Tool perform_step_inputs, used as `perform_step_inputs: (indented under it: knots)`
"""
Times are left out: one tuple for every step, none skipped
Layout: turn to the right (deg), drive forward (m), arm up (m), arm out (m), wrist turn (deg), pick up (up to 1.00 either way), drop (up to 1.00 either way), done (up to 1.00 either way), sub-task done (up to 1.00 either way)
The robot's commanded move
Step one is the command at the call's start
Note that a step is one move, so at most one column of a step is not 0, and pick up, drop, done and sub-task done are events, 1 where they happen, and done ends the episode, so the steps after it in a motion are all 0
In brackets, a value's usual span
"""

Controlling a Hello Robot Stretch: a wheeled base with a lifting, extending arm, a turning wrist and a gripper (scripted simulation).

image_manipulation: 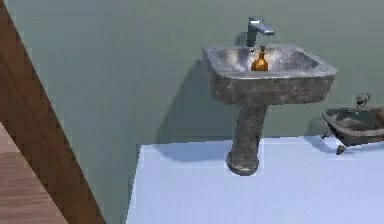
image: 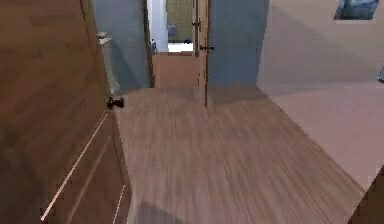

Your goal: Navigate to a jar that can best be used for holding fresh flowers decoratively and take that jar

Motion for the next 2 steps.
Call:
perform_step_inputs:
  knots:
    - [0.0, 1.00, 0.00, 0.00, 0.0, 0.00, 0.00, 0.00, 0.00]
    - [-42.0, 0.00, 0.00, 0.00, 0.0, 0.00, 0.00, 0.00, 0.00]
